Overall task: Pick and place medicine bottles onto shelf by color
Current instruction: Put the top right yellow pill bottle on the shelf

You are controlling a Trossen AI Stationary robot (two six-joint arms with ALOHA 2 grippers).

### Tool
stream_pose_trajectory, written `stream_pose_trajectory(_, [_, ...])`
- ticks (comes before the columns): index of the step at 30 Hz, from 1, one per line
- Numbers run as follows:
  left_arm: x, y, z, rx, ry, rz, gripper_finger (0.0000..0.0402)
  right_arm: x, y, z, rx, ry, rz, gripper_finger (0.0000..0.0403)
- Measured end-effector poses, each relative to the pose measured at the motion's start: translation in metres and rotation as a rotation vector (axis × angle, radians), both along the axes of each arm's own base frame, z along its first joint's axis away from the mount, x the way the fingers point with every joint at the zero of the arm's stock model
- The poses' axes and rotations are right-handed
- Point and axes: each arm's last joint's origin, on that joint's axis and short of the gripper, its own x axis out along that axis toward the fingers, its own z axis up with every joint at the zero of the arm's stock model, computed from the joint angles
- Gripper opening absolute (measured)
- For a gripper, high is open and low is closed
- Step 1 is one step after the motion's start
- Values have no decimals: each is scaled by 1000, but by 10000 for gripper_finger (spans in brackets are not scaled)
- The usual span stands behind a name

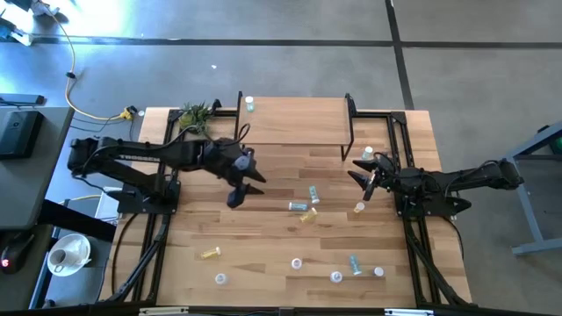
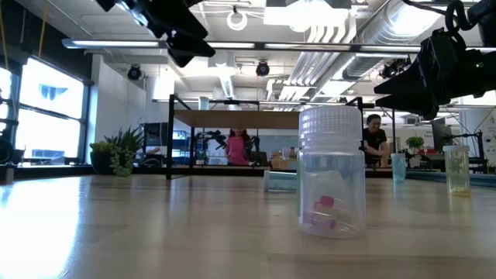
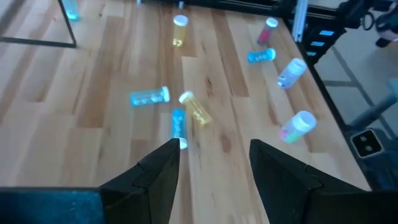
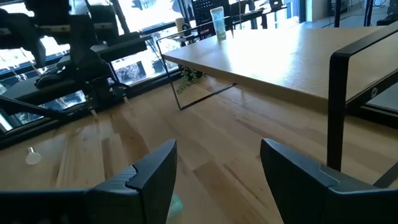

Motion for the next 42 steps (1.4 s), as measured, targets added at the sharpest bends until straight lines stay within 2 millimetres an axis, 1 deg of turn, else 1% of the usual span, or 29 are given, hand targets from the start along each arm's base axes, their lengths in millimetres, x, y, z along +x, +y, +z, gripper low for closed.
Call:
stream_pose_trajectory(5, [-10,-7,-13,-23,-31,9,184,0,0,2,1,-25,-5,222])
stream_pose_trajectory(10, [-21,-15,-19,-31,-63,10,184,1,0,10,-13,-60,-4,222])
stream_pose_trajectory(15, [-35,-25,-25,-32,-93,42,184,0,1,33,-49,-113,8,222])
stream_pose_trajectory(19, [-50,-31,-28,-9,-111,88,184,0,5,48,-65,-130,97,222])
stream_pose_trajectory(24, [-62,-34,-21,34,-168,138,184,-2,9,74,-60,-110,150,222])
stream_pose_trajectory(30, [-69,-35,-13,35,-219,136,184,-2,13,114,21,36,173,222])
stream_pose_trajectory(33, [-69,-35,-12,35,-221,136,184,2,14,129,112,143,156,222])
stream_pose_trajectory(36, [-69,-35,-12,35,-220,136,184,9,18,136,224,278,123,222])
stream_pose_trajectory(42, [-69,-35,-12,35,-220,136,184,25,28,131,448,531,48,222])
